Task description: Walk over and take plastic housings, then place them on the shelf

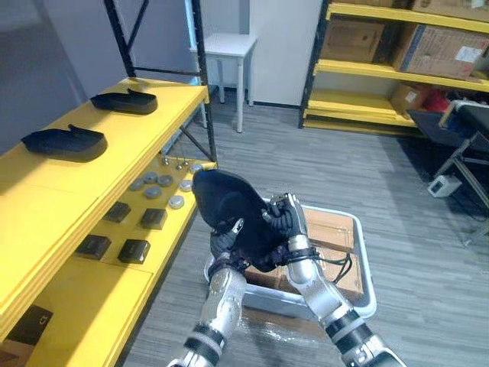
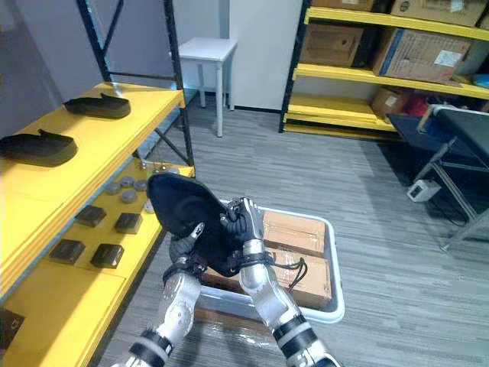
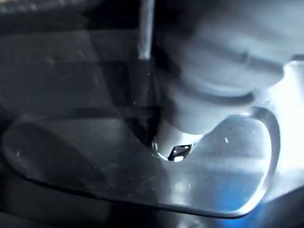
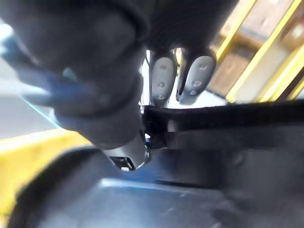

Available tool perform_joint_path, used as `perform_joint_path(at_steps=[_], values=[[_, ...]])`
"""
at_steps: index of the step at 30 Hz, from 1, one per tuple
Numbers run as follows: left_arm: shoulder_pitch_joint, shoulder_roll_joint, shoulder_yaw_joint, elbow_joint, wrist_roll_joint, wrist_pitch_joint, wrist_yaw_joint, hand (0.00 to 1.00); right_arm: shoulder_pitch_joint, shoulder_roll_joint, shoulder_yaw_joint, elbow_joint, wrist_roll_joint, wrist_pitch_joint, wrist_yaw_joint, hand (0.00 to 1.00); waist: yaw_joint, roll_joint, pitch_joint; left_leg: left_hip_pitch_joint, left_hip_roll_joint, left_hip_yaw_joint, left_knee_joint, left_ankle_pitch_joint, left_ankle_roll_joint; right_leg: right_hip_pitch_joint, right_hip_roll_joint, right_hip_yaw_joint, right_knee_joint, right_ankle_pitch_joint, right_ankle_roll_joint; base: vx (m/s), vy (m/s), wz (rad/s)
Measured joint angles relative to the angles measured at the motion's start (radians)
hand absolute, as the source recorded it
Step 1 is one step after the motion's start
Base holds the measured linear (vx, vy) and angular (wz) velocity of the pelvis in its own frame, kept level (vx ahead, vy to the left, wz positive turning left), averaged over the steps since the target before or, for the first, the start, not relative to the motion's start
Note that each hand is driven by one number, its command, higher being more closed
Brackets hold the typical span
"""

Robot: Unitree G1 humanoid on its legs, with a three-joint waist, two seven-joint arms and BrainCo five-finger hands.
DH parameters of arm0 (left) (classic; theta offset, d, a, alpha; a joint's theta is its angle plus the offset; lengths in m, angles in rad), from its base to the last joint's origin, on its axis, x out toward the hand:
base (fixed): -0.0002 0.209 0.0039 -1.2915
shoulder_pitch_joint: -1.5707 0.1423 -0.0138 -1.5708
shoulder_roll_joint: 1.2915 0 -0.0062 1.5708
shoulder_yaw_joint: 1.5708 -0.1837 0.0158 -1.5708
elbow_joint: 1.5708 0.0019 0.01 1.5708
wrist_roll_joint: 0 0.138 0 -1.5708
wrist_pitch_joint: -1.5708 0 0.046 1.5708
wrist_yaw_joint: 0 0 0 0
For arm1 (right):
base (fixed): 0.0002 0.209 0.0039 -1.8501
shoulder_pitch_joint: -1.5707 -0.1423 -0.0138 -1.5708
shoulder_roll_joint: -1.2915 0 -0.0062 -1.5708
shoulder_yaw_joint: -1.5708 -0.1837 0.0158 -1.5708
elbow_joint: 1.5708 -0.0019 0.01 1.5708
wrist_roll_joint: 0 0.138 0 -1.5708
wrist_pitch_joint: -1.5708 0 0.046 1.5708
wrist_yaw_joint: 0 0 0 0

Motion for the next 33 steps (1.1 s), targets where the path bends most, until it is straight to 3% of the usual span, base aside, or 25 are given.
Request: perform_joint_path(at_steps=[3,5,6,7,9,11,12,13,14,15,18,19,20,21,23,25,26,27,29,31,33], values=[[0.138,0.027,0.009,-0.137,-0.009,0.000,-0.043,1.00,0.085,0.024,0.036,-0.049,0.062,-0.055,0.015,1.00,0.014,0.001,-0.003,-0.028,-0.021,-0.165,0.000,0.012,-0.017,0.038,-0.006,-0.157,0.072,-0.083,0.006,0.03,-0.060,1.56],[0.229,0.029,0.024,-0.203,-0.008,0.000,-0.077,1.00,0.132,0.037,0.060,-0.068,0.110,-0.084,0.043,1.00,0.055,0.003,-0.003,-0.054,-0.052,-0.302,0.000,0.021,-0.029,0.073,-0.014,-0.285,0.125,-0.143,0.015,0.07,-0.071,2.35],[0.306,0.035,0.047,-0.258,-0.008,0.002,-0.093,1.00,0.137,0.048,0.092,-0.057,0.145,-0.102,0.071,1.00,0.092,0.003,-0.003,-0.077,-0.083,-0.399,-0.002,0.019,-0.033,0.100,-0.026,-0.394,0.167,-0.188,0.025,0.05,-0.061,2.08],[0.331,0.036,0.060,-0.279,-0.007,0.002,-0.101,1.00,0.136,0.056,0.102,-0.053,0.156,-0.106,0.086,1.00,0.108,0.005,-0.004,-0.092,-0.089,-0.405,-0.004,0.014,-0.030,0.110,-0.030,-0.439,0.178,-0.199,0.030,0.05,-0.067,2.35],[0.371,0.044,0.103,-0.321,0.008,0.005,-0.107,1.00,0.110,0.083,0.128,-0.019,0.183,-0.112,0.109,1.00,0.141,0.000,-0.002,-0.144,-0.098,-0.283,0.014,-0.048,0.034,0.142,-0.043,-0.578,0.167,-0.207,0.038,0.06,-0.031,2.01],[0.413,0.059,0.166,-0.384,0.068,0.009,-0.108,1.00,0.053,0.106,0.155,0.033,0.192,-0.112,0.135,1.00,0.163,0.011,-0.008,-0.179,-0.079,0.067,0.089,-0.035,0.058,0.173,-0.073,-0.661,0.174,-0.206,0.052,0.20,0.027,1.74],[0.423,0.059,0.176,-0.406,0.091,0.013,-0.108,1.00,0.047,0.108,0.160,0.034,0.192,-0.112,0.138,1.00,0.161,0.019,-0.013,-0.173,-0.073,0.118,0.091,-0.020,0.079,0.181,-0.075,-0.675,0.178,-0.206,0.056,0.30,0.087,1.30],[0.431,0.068,0.193,-0.439,0.149,0.020,-0.108,1.00,0.038,0.115,0.160,0.036,0.192,-0.111,0.145,1.00,0.166,0.009,-0.013,-0.169,-0.094,0.134,0.092,0.023,0.121,0.198,-0.097,-0.687,0.184,-0.206,0.066,0.29,0.115,0.90],[0.450,0.080,0.215,-0.479,0.188,0.032,-0.108,1.00,0.032,0.130,0.162,0.037,0.191,-0.108,0.158,1.00,0.179,-0.008,-0.022,-0.168,-0.127,0.129,0.094,0.011,0.133,0.203,-0.130,-0.689,0.195,-0.201,0.073,0.32,0.155,0.71],[0.455,0.085,0.225,-0.499,0.206,0.037,-0.108,1.00,0.028,0.138,0.164,0.036,0.192,-0.107,0.162,0.00,0.182,-0.012,-0.024,-0.169,-0.144,0.127,0.101,-0.002,0.141,0.208,-0.146,-0.692,0.205,-0.198,0.076,0.29,0.176,0.35],[0.467,0.091,0.273,-0.575,0.329,0.053,-0.109,1.00,-0.002,0.146,0.168,0.037,0.192,-0.106,0.187,0.00,0.185,-0.012,-0.025,-0.154,-0.199,0.126,0.161,-0.079,0.178,0.197,-0.291,-0.688,0.424,-0.187,0.060,0.24,0.191,0.18],[0.474,0.099,0.276,-0.597,0.359,0.057,-0.113,1.00,-0.011,0.148,0.167,0.036,0.192,-0.106,0.193,0.00,0.184,-0.010,-0.025,-0.126,-0.209,0.124,0.165,-0.103,0.189,0.171,-0.367,-0.659,0.575,-0.146,-0.002,0.20,0.201,0.11],[0.480,0.106,0.284,-0.612,0.383,0.062,-0.122,1.00,-0.013,0.148,0.166,0.035,0.193,-0.106,0.199,0.00,0.179,-0.006,-0.024,-0.093,-0.211,0.109,0.162,-0.124,0.198,0.136,-0.429,-0.619,0.722,-0.079,-0.118,0.19,0.201,0.13],[0.480,0.114,0.290,-0.618,0.396,0.062,-0.123,1.00,-0.013,0.148,0.165,0.036,0.198,-0.107,0.207,0.00,0.172,-0.003,-0.022,-0.080,-0.210,0.097,0.158,-0.134,0.196,0.107,-0.444,-0.577,0.794,-0.066,-0.139,0.17,0.149,0.35],[0.483,0.149,0.292,-0.618,0.401,0.062,-0.134,1.00,-0.001,0.140,0.158,0.029,0.226,-0.106,0.250,0.00,0.141,0.007,-0.016,-0.024,-0.209,0.027,0.138,-0.154,0.185,-0.034,-0.365,-0.335,0.909,-0.160,-0.034,0.14,0.074,0.72],[0.485,0.163,0.292,-0.619,0.416,0.062,-0.156,1.00,0.040,0.126,0.151,-0.011,0.263,-0.107,0.285,0.00,0.124,0.008,-0.015,0.017,-0.219,-0.025,0.111,-0.156,0.183,-0.095,-0.291,-0.258,0.853,-0.215,-0.007,0.11,0.027,0.87],[0.486,0.166,0.292,-0.620,0.416,0.062,-0.165,1.00,0.057,0.118,0.147,-0.027,0.276,-0.107,0.294,0.00,0.121,0.009,-0.014,0.026,-0.222,-0.041,0.105,-0.156,0.182,-0.118,-0.267,-0.238,0.818,-0.229,-0.001,0.13,0.002,1.05],[0.489,0.180,0.292,-0.620,0.417,0.062,-0.181,1.00,0.107,0.106,0.139,-0.064,0.283,-0.109,0.311,0.00,0.111,0.011,-0.013,0.033,-0.228,-0.080,0.102,-0.156,0.181,-0.180,-0.189,-0.144,0.697,-0.233,0.004,0.10,-0.018,0.90],[0.513,0.192,0.291,-0.619,0.419,0.063,-0.196,1.00,0.178,0.087,0.140,-0.109,0.295,-0.109,0.337,0.00,0.094,0.009,-0.013,0.039,-0.240,-0.113,0.102,-0.158,0.180,-0.219,-0.105,0.009,0.552,-0.229,0.006,0.09,-0.041,0.82],[0.557,0.185,0.290,-0.619,0.417,0.064,-0.217,1.00,0.240,0.078,0.151,-0.129,0.301,-0.110,0.361,0.00,0.098,-0.001,-0.013,0.033,-0.274,-0.125,0.154,-0.200,0.176,-0.213,-0.096,0.070,0.440,-0.194,-0.047,0.08,-0.070,0.42],[0.602,0.143,0.293,-0.615,0.415,0.069,-0.221,1.00,0.268,0.063,0.164,-0.125,0.321,-0.110,0.379,0.00,0.100,0.037,0.002,-0.027,-0.258,-0.125,0.302,-0.284,0.139,-0.170,-0.074,0.063,0.362,-0.150,-0.027,0.08,-0.072,0.14]])
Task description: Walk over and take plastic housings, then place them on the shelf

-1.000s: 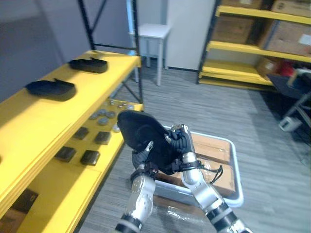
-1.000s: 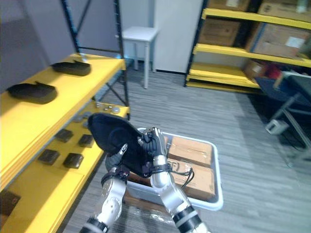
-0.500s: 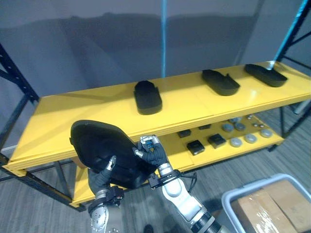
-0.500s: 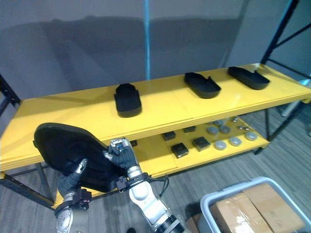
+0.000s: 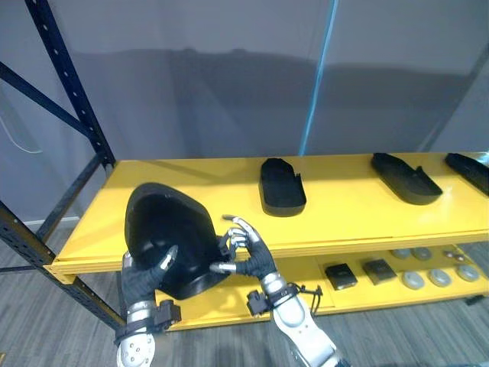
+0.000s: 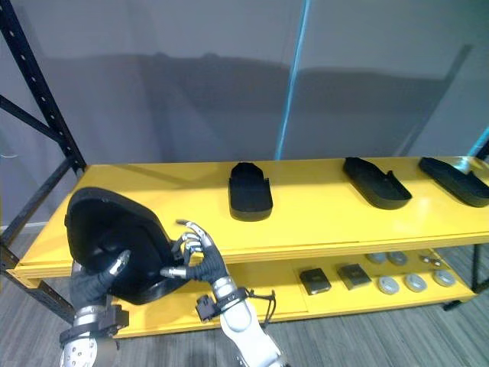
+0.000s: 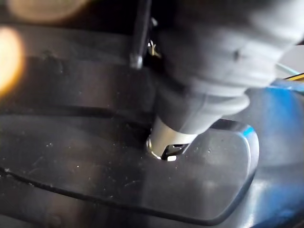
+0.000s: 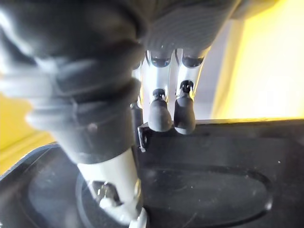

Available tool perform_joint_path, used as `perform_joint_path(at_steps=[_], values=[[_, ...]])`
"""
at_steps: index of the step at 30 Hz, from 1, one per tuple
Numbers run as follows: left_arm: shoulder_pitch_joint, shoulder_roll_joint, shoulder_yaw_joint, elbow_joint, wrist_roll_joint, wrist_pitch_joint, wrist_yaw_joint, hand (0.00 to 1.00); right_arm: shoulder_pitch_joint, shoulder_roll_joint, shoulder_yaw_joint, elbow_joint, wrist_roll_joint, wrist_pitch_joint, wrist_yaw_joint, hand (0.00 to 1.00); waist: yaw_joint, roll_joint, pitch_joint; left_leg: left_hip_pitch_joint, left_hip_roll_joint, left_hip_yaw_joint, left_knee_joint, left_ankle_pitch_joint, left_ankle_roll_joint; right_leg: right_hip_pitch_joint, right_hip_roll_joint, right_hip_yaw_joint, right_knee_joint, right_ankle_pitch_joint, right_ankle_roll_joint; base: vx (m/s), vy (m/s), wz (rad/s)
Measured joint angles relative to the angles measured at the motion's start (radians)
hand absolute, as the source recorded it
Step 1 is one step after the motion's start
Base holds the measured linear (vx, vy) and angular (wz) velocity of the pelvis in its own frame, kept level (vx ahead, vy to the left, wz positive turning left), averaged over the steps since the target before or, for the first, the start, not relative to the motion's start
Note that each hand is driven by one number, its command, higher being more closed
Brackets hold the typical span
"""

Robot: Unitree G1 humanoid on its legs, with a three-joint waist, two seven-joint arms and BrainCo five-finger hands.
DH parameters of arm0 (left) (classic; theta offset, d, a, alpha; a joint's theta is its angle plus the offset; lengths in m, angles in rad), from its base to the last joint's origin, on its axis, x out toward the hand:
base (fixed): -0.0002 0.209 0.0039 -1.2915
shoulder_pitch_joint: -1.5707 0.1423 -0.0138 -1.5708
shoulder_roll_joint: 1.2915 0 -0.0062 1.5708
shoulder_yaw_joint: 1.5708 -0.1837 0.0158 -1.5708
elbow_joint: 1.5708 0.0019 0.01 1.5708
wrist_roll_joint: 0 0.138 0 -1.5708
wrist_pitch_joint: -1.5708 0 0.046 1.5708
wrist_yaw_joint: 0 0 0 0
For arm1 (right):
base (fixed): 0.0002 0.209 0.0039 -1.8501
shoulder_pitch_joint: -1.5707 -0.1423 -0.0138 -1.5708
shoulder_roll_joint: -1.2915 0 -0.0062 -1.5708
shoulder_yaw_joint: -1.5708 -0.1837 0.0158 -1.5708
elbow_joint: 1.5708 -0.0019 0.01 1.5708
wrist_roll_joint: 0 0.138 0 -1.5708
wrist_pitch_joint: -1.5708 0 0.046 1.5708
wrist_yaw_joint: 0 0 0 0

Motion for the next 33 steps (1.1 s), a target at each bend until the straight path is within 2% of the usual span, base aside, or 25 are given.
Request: perform_joint_path(at_steps=[1,2,3,4,5,6,7,9,10,11,12,13,14,15,16,18,19,20,21,22,23,24,26,29,33], values=[[0.021,-0.029,0.001,0.000,-0.001,0.001,0.000,1.00,0.007,-0.005,0.006,0.003,0.016,0.000,0.009,0.00,0.012,0.028,0.006,-0.050,0.032,0.009,0.079,-0.036,-0.040,0.016,0.034,-0.002,-0.067,0.035,-0.003,0.07,-0.037,-0.18],[0.029,-0.051,0.005,0.004,-0.002,0.003,0.000,1.00,0.009,-0.009,0.014,0.009,0.025,0.001,0.015,0.00,0.023,0.034,0.008,-0.088,0.054,0.023,0.131,-0.044,-0.076,0.025,0.055,-0.003,-0.129,0.074,-0.015,0.09,-0.043,-0.20],[0.026,-0.057,0.015,0.010,-0.006,0.003,0.000,1.00,0.010,-0.013,0.016,0.008,0.027,0.001,0.016,0.00,0.025,0.026,0.013,-0.109,0.058,0.025,0.156,-0.051,-0.103,0.031,0.051,-0.004,-0.150,0.088,-0.019,0.09,-0.015,-0.09],[0.024,-0.062,0.017,0.020,-0.017,0.005,0.001,1.00,0.010,-0.023,0.016,0.007,0.038,0.001,0.028,0.00,0.022,0.013,0.023,-0.145,0.092,0.058,0.243,-0.101,-0.123,0.035,0.040,-0.007,-0.164,0.094,-0.017,0.10,-0.009,0.04],[0.023,-0.063,0.013,0.030,-0.021,0.006,0.000,1.00,0.014,-0.032,0.016,0.009,0.054,0.001,0.038,0.00,0.015,0.008,0.026,-0.160,0.167,0.094,0.303,-0.119,-0.115,0.041,0.029,-0.008,-0.164,0.094,-0.017,0.08,0.025,0.06],[0.021,-0.064,0.013,0.037,-0.021,0.006,0.000,1.00,0.014,-0.036,0.016,0.011,0.059,0.001,0.043,0.00,0.007,0.008,0.026,-0.162,0.217,0.107,0.313,-0.119,-0.115,0.044,0.020,-0.011,-0.163,0.094,-0.015,0.08,0.087,0.22],[-0.003,-0.063,0.012,0.063,-0.021,0.006,-0.001,1.00,0.019,-0.045,0.006,0.011,0.068,0.001,0.051,0.00,-0.016,0.009,0.026,-0.161,0.319,0.108,0.285,-0.116,-0.117,0.047,-0.009,-0.032,-0.153,0.094,-0.009,0.07,0.184,0.34],[-0.031,-0.061,0.005,0.082,-0.018,0.007,-0.002,1.00,0.024,-0.044,-0.012,0.009,0.068,0.000,0.051,0.00,-0.036,0.011,0.024,-0.157,0.392,0.106,0.215,-0.103,-0.128,0.045,-0.047,-0.057,-0.129,0.077,0.022,0.08,0.254,0.47],[-0.045,-0.061,-0.003,0.091,-0.007,0.010,-0.002,1.00,0.029,-0.045,-0.024,0.009,0.071,-0.002,0.050,0.00,-0.051,0.022,0.019,-0.150,0.430,0.098,0.168,-0.081,-0.155,0.042,-0.080,-0.077,-0.090,0.053,0.061,0.13,0.387,0.63],[-0.051,-0.060,-0.016,0.095,0.004,0.019,-0.002,1.00,0.051,-0.046,-0.040,0.003,0.076,-0.004,0.050,0.00,-0.058,0.047,0.004,-0.135,0.439,0.070,0.125,-0.053,-0.195,0.053,-0.107,-0.100,-0.062,0.036,0.093,0.15,0.446,0.65],[-0.050,-0.058,-0.027,0.096,0.009,0.023,-0.001,1.00,0.066,-0.046,-0.045,0.000,0.080,-0.009,0.049,0.00,-0.058,0.064,-0.007,-0.123,0.435,0.059,0.104,-0.033,-0.197,0.066,-0.116,-0.107,-0.061,0.036,0.109,0.20,0.572,0.60],[-0.049,-0.044,-0.045,0.096,0.018,0.025,-0.003,1.00,0.090,-0.040,-0.057,-0.007,0.091,-0.013,0.050,0.00,-0.051,0.080,-0.022,-0.092,0.412,0.049,0.080,-0.004,-0.258,0.092,-0.140,-0.113,-0.062,0.038,0.149,0.25,0.708,0.46],[-0.061,0.014,-0.041,0.106,0.021,0.033,-0.005,1.00,0.100,-0.002,-0.056,0.013,0.093,-0.003,0.049,0.00,-0.044,0.005,-0.014,-0.089,0.321,0.071,0.115,-0.013,-0.228,0.106,-0.231,-0.106,-0.062,0.055,0.142,0.27,0.793,0.39],[-0.064,0.061,-0.039,0.106,0.016,0.040,-0.010,1.00,0.107,0.015,-0.053,0.017,0.091,0.007,0.051,0.00,-0.033,-0.024,-0.028,-0.093,0.268,0.092,0.126,-0.041,-0.181,0.085,-0.288,-0.107,-0.054,0.105,0.136,0.21,0.617,0.16],[-0.068,0.082,-0.039,0.106,0.016,0.043,-0.016,1.00,0.106,0.021,-0.052,0.019,0.091,0.015,0.050,0.00,-0.023,-0.031,-0.030,-0.091,0.252,0.109,0.127,-0.049,-0.167,0.070,-0.308,-0.110,-0.045,0.133,0.100,0.12,0.379,-0.10],[-0.071,0.124,-0.038,0.089,0.017,0.044,-0.033,1.00,0.094,0.020,-0.051,0.019,0.090,0.021,0.050,0.00,-0.008,-0.022,-0.026,-0.070,0.234,0.149,0.119,-0.065,-0.126,0.032,-0.318,-0.131,-0.010,0.174,0.039,0.09,0.361,-0.40],[-0.077,0.144,-0.046,0.089,0.016,0.044,-0.054,1.00,0.092,0.021,-0.057,0.017,0.088,0.021,0.050,0.00,-0.019,-0.016,-0.022,-0.049,0.233,0.152,0.097,-0.062,-0.110,0.017,-0.253,-0.087,0.028,0.121,0.091,0.06,0.329,-0.26],[-0.079,0.150,-0.051,0.089,0.012,0.045,-0.066,1.00,0.094,0.021,-0.059,0.014,0.087,0.021,0.050,0.00,-0.030,-0.013,-0.021,-0.036,0.233,0.149,0.081,-0.057,-0.102,0.016,-0.205,-0.050,0.031,0.086,0.110,0.03,0.235,0.07],[-0.096,0.158,-0.075,0.089,0.004,0.048,-0.085,1.00,0.109,0.017,-0.083,-0.009,0.086,0.021,0.050,0.00,-0.054,-0.013,-0.021,-0.007,0.224,0.144,0.039,-0.041,-0.086,0.017,-0.093,0.021,0.008,0.010,0.102,0.03,0.173,0.18],[-0.115,0.158,-0.091,0.089,-0.004,0.050,-0.091,1.00,0.127,0.012,-0.104,-0.045,0.090,0.022,0.050,0.00,-0.057,-0.012,-0.020,0.005,0.213,0.143,0.019,-0.032,-0.082,0.019,-0.049,0.042,-0.031,-0.005,0.094,0.03,0.145,0.20],[-0.141,0.158,-0.111,0.090,-0.016,0.050,-0.103,1.00,0.144,0.003,-0.128,-0.092,0.090,0.022,0.050,0.00,-0.059,-0.010,-0.020,0.007,0.200,0.140,0.012,-0.027,-0.079,0.024,-0.021,0.066,-0.080,-0.003,0.056,0.02,0.087,0.18],[-0.154,0.154,-0.123,0.089,-0.026,0.052,-0.108,1.00,0.151,-0.010,-0.145,-0.121,0.098,0.022,0.051,0.00,-0.065,-0.003,-0.021,0.005,0.195,0.133,0.010,-0.024,-0.079,0.039,-0.018,0.073,-0.097,0.012,0.041,0.04,0.058,0.15],[-0.212,0.160,-0.126,0.089,-0.060,0.052,-0.127,1.00,0.170,-0.056,-0.216,-0.229,0.147,0.021,0.064,0.00,-0.077,0.012,-0.017,0.003,0.189,0.122,-0.020,-0.001,-0.079,0.049,-0.013,0.062,-0.131,0.039,0.043,0.01,0.031,0.15],[-0.285,0.187,-0.075,0.090,-0.130,0.052,-0.133,1.00,0.182,-0.092,-0.321,-0.323,0.240,0.020,0.084,0.00,-0.086,0.013,-0.018,0.012,0.193,0.111,-0.080,0.041,-0.090,0.052,0.004,0.052,-0.166,0.063,0.031,-0.04,-0.036,0.10],[-0.412,0.317,0.061,0.169,-0.266,0.050,-0.128,1.00,0.243,-0.133,-0.469,-0.449,0.406,0.001,0.117,0.00,-0.106,0.018,-0.021,0.043,0.204,0.097,-0.187,0.107,-0.107,0.054,0.030,0.033,-0.192,0.078,0.017,-0.03,-0.056,0.10]])
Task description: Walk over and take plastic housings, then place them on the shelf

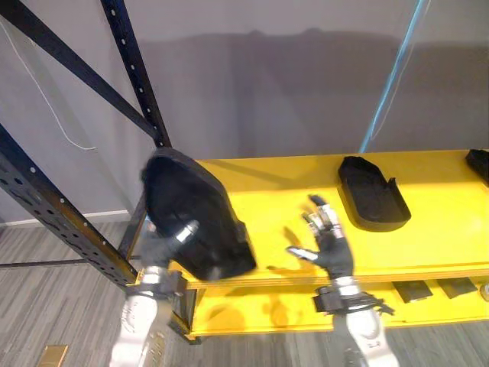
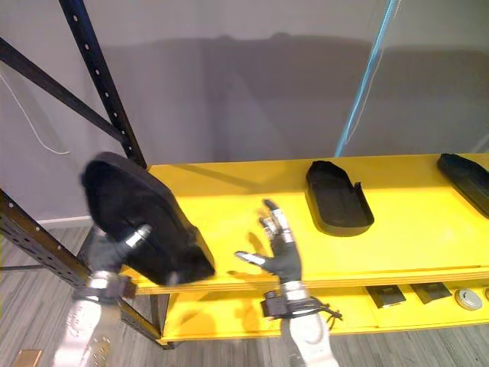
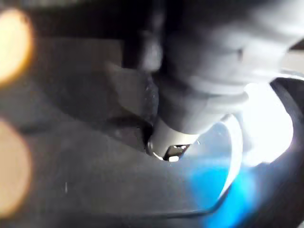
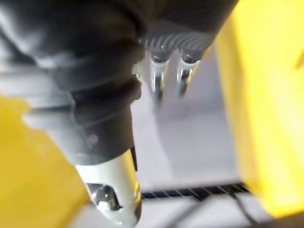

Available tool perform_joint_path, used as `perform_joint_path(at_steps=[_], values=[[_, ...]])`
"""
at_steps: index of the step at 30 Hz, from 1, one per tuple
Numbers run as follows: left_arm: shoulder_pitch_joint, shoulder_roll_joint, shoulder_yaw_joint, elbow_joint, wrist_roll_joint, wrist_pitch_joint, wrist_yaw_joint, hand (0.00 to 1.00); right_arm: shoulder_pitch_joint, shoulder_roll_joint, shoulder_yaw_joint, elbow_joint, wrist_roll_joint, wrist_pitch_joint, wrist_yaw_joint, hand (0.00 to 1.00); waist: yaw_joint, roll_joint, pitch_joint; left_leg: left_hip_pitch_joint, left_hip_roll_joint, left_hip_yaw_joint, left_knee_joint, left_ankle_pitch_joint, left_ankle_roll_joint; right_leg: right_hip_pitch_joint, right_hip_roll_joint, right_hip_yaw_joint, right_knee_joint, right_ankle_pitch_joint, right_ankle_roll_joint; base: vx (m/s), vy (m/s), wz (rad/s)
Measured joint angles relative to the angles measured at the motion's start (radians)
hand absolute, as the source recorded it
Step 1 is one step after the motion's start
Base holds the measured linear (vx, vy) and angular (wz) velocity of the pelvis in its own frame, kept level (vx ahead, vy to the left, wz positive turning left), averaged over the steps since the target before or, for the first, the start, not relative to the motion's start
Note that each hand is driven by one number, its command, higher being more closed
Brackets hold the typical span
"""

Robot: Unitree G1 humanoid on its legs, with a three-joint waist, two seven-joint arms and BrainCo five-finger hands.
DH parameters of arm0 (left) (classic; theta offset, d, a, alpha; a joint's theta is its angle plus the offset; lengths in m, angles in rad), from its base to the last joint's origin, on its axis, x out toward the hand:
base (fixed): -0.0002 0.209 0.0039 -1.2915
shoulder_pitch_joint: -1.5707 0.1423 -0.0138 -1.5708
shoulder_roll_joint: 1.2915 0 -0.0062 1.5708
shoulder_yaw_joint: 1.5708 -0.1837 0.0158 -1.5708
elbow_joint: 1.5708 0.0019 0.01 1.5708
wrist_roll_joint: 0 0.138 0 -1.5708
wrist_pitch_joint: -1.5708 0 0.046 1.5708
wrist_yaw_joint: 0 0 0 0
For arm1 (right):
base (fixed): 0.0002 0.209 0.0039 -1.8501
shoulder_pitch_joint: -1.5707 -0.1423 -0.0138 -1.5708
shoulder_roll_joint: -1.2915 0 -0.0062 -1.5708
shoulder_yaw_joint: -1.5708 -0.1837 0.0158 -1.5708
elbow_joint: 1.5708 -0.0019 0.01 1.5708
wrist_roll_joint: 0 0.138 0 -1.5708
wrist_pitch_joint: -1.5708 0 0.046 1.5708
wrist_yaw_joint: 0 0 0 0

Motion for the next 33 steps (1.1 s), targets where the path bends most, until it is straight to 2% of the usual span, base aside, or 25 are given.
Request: perform_joint_path(at_steps=[2,4,6,8,10,13,16,19,21,26,29,33], values=[[-0.087,0.101,0.013,0.097,-0.063,0.001,0.004,1.00,0.038,-0.021,-0.042,-0.017,0.043,-0.001,0.006,0.00,-0.008,0.005,-0.002,0.011,0.009,-0.006,-0.048,0.029,-0.006,-0.002,0.013,-0.006,-0.010,0.005,-0.008,-0.03,-0.045,0.08],[-0.162,0.165,0.011,0.178,-0.086,0.004,0.006,1.00,0.069,-0.022,-0.058,-0.017,0.066,-0.001,0.007,0.00,-0.012,0.009,0.000,0.013,0.012,-0.006,-0.075,0.048,-0.009,-0.012,0.019,-0.007,-0.011,0.008,-0.012,-0.04,-0.017,0.03],[-0.246,0.250,-0.023,0.275,-0.118,0.007,0.008,1.00,0.101,-0.020,-0.057,-0.017,0.096,-0.001,0.014,0.00,-0.019,0.015,0.003,0.009,0.013,-0.006,-0.088,0.058,-0.007,-0.023,0.021,-0.007,-0.010,0.010,-0.013,-0.03,0.007,-0.01],[-0.366,0.366,-0.114,0.401,-0.158,0.024,0.004,1.00,0.133,-0.017,-0.055,-0.018,0.123,-0.001,0.019,0.00,-0.024,0.020,0.013,0.004,0.011,0.002,-0.100,0.067,-0.007,-0.042,0.020,0.001,-0.002,0.010,-0.013,-0.03,0.031,-0.10],[-0.445,0.439,-0.196,0.480,-0.195,0.036,-0.011,1.00,0.146,-0.016,-0.040,-0.018,0.141,-0.001,0.027,0.00,-0.031,0.025,0.021,-0.010,0.010,0.012,-0.099,0.069,-0.005,-0.068,0.018,0.014,0.007,0.010,-0.013,-0.03,0.028,-0.16],[-0.561,0.531,-0.341,0.573,-0.253,0.068,-0.051,1.00,0.158,-0.016,0.008,-0.018,0.149,-0.001,0.035,0.00,-0.042,0.033,0.053,-0.043,0.010,0.034,-0.099,0.077,-0.003,-0.124,0.018,0.039,0.031,0.011,-0.014,-0.05,0.023,-0.22],[-0.648,0.618,-0.438,0.600,-0.360,0.083,-0.104,1.00,0.158,-0.015,0.093,-0.018,0.160,-0.001,0.045,0.00,-0.060,0.039,0.083,-0.063,0.011,0.050,-0.100,0.080,-0.002,-0.160,0.020,0.058,0.042,0.012,-0.015,-0.04,0.009,-0.20],[-0.686,0.679,-0.506,0.597,-0.442,0.091,-0.141,1.00,0.155,-0.022,0.144,-0.017,0.161,0.000,0.052,0.00,-0.060,0.042,0.098,-0.072,0.012,0.069,-0.102,0.080,-0.002,-0.184,0.024,0.083,0.045,0.013,-0.016,-0.01,0.004,-0.18],[-0.700,0.700,-0.542,0.600,-0.480,0.101,-0.149,1.00,0.154,-0.026,0.162,-0.017,0.161,0.000,0.053,0.00,-0.066,0.047,0.106,-0.082,0.014,0.070,-0.102,0.080,-0.002,-0.195,0.025,0.084,0.047,0.013,-0.017,0.00,0.000,-0.06],[-0.679,0.693,-0.642,0.699,-0.533,0.185,-0.146,1.00,0.113,-0.037,0.232,-0.017,0.160,0.002,0.056,0.00,-0.090,0.044,0.147,-0.096,0.025,0.094,-0.101,0.082,-0.006,-0.222,0.038,0.105,0.051,0.021,-0.027,-0.01,-0.011,-0.12],[-0.680,0.659,-0.651,0.750,-0.542,0.199,-0.132,1.00,0.112,-0.049,0.252,-0.017,0.159,0.002,0.056,0.00,-0.095,0.042,0.159,-0.103,0.027,0.103,-0.101,0.083,-0.006,-0.240,0.042,0.117,0.058,0.021,-0.028,-0.03,-0.012,-0.12],[-0.686,0.658,-0.652,0.785,-0.538,0.200,-0.124,1.00,0.110,-0.052,0.264,-0.017,0.159,0.002,0.054,0.00,-0.096,0.039,0.161,-0.103,0.028,0.120,-0.101,0.083,-0.006,-0.251,0.045,0.136,0.060,0.021,-0.029,-0.01,-0.006,-0.13]])
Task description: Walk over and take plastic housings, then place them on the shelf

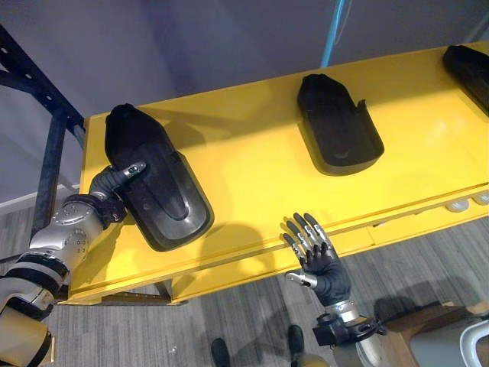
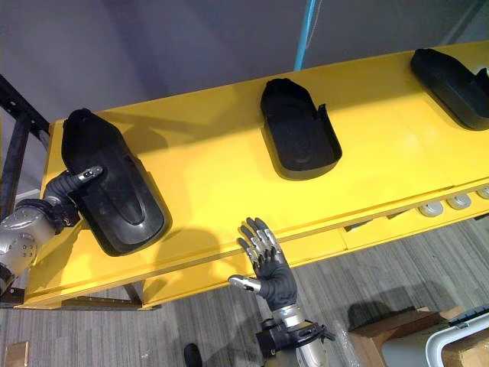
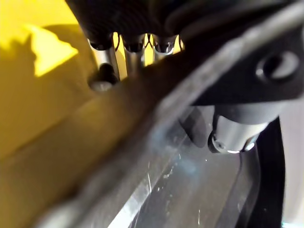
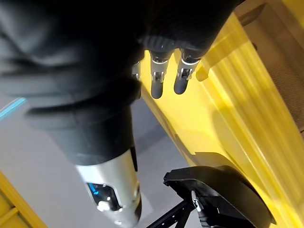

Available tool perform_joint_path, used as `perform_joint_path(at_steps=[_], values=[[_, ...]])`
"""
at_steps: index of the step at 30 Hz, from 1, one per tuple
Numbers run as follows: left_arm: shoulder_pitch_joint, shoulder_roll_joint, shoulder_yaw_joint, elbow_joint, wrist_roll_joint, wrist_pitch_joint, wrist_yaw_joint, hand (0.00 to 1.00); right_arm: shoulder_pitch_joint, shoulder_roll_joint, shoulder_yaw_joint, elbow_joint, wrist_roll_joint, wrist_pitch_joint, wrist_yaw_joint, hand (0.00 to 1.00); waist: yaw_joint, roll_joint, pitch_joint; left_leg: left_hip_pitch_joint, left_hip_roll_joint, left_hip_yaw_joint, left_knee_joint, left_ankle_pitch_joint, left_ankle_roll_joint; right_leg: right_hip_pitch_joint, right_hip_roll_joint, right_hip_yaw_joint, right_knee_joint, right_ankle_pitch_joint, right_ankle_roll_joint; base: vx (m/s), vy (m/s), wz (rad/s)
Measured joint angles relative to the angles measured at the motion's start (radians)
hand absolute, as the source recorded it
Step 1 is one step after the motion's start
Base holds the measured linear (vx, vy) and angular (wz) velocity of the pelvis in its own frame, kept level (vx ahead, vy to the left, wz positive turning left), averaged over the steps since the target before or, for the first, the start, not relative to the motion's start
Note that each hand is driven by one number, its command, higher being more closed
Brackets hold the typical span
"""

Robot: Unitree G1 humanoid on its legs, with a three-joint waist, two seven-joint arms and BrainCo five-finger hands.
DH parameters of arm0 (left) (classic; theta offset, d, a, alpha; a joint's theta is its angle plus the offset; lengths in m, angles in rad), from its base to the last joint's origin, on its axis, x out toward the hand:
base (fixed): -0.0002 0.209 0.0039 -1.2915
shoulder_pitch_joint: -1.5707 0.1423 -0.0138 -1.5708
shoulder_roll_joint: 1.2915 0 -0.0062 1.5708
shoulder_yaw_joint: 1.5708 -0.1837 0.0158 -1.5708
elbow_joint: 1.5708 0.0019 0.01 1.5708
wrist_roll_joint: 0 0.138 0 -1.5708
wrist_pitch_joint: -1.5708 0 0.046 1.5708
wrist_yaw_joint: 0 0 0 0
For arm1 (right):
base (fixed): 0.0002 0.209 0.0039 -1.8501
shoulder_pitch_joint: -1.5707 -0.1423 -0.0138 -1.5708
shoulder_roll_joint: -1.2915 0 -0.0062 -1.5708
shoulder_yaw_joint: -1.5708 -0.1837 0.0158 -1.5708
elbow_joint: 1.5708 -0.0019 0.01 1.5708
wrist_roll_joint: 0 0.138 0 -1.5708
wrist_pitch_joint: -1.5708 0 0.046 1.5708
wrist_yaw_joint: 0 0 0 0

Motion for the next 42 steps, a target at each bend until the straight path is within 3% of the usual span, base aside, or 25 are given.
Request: perform_joint_path(at_steps=[3,4,16,27,30,34,38,39,40,41,42], values=[[-0.032,0.000,0.000,0.039,0.040,0.001,-0.003,1.00,0.000,0.000,0.005,0.000,0.000,0.000,0.000,0.00,-0.006,-0.001,0.002,-0.014,0.004,0.001,0.002,0.000,0.000,-0.015,0.004,0.001,0.001,0.002,-0.003,-0.02,-0.007,-0.04],[-0.055,0.000,-0.001,0.065,0.073,0.004,-0.005,0.00,-0.002,0.002,0.006,0.000,-0.001,0.000,0.000,0.00,-0.007,-0.004,0.006,-0.018,0.006,0.004,0.002,0.000,0.000,-0.021,0.006,0.003,0.001,0.005,-0.006,-0.03,-0.008,-0.05],[-0.237,-0.002,-0.024,0.246,0.364,0.006,-0.027,0.00,-0.019,0.007,0.014,-0.044,-0.022,0.000,0.034,0.00,-0.023,-0.019,0.053,-0.032,0.015,0.027,0.011,0.002,-0.002,-0.047,0.018,0.027,0.001,0.020,-0.011,-0.03,-0.008,-0.07],[-0.320,-0.076,0.006,0.285,0.382,0.007,0.011,0.00,-0.020,0.035,0.043,-0.043,-0.050,0.000,0.041,0.00,-0.022,-0.032,0.067,-0.018,0.015,0.026,0.011,0.003,-0.002,-0.031,0.017,0.028,0.002,0.022,-0.011,0.00,0.001,0.00],[-0.321,-0.110,0.065,0.245,0.394,0.006,0.038,0.00,-0.017,0.036,0.043,-0.043,-0.085,0.000,0.046,0.00,-0.020,-0.035,0.067,0.002,0.014,0.021,0.011,0.003,-0.002,-0.006,0.016,0.027,0.001,0.021,-0.010,-0.03,0.008,0.06],[-0.320,-0.150,0.222,0.155,0.502,-0.005,0.117,0.00,-0.009,0.035,0.042,-0.037,-0.133,0.000,0.055,0.00,-0.019,-0.036,0.067,0.023,0.014,-0.006,0.016,0.005,0.001,0.033,0.013,0.002,-0.001,0.018,-0.006,-0.04,0.000,0.19],[-0.172,-0.244,0.520,-0.141,0.748,-0.026,0.274,0.00,0.024,0.039,0.032,-0.028,-0.175,0.001,0.073,0.00,-0.006,-0.036,0.056,0.068,0.012,-0.033,0.010,0.005,0.002,0.091,0.009,-0.027,-0.004,0.008,0.002,-0.04,0.004,0.21],[-0.072,-0.295,0.597,-0.290,0.877,-0.033,0.339,0.00,0.040,0.040,0.026,-0.023,-0.181,0.001,0.078,0.00,0.001,-0.035,0.033,0.077,0.011,-0.039,0.004,0.005,0.002,0.101,0.007,-0.033,-0.006,0.003,0.005,-0.02,0.015,0.21],[0.049,-0.369,0.664,-0.442,0.981,-0.039,0.389,1.00,0.062,0.046,0.010,-0.017,-0.188,0.001,0.082,0.00,0.008,-0.033,0.000,0.078,0.009,-0.050,0.001,0.005,0.002,0.112,0.005,-0.042,-0.016,0.002,0.006,0.00,0.018,0.25],[0.144,-0.433,0.702,-0.556,1.023,-0.044,0.414,1.00,0.075,0.052,-0.004,-0.016,-0.193,0.001,0.083,0.00,0.010,-0.032,-0.023,0.082,0.008,-0.059,-0.004,0.005,0.002,0.123,0.005,-0.052,-0.025,0.002,0.006,0.04,0.022,0.25],[0.313,-0.551,0.730,-0.729,1.144,-0.055,0.455,1.00,0.099,0.072,-0.032,-0.016,-0.196,0.001,0.086,0.00,0.024,-0.033,-0.056,0.093,0.008,-0.064,-0.012,0.005,0.001,0.139,0.005,-0.058,-0.038,0.002,0.007,0.05,0.019,0.19]])
